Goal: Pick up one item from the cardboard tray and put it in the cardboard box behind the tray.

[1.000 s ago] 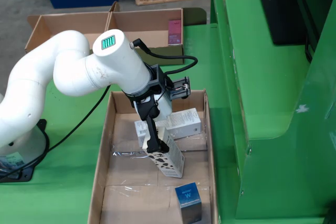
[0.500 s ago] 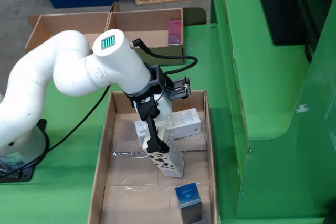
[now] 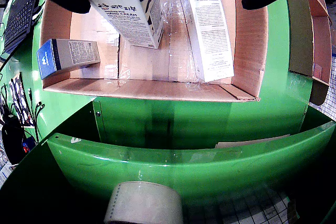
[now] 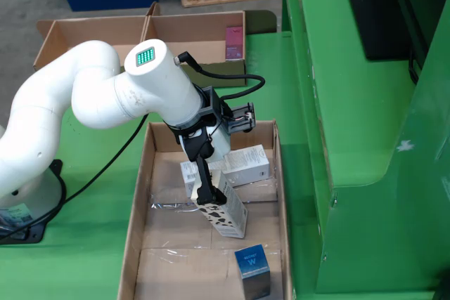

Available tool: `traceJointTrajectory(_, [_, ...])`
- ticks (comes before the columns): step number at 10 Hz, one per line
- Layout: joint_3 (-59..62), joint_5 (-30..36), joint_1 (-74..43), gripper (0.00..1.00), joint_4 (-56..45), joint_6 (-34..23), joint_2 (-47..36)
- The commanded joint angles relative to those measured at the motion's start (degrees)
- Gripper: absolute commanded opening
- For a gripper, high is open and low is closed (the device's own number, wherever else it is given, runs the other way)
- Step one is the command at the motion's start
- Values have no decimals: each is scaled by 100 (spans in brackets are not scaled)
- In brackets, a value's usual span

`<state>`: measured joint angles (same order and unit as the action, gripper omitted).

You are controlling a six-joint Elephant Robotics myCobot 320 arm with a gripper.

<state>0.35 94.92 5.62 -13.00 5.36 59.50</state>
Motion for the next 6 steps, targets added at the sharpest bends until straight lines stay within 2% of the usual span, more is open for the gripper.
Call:
traceJointTrajectory(1, [-35, 92, 44, 100, -60, 36, -78])
traceJointTrajectory(2, [-35, 92, 44, 100, -60, 36, -78])
traceJointTrajectory(6, [-35, -334, -329, 100, 1406, 83, 309])
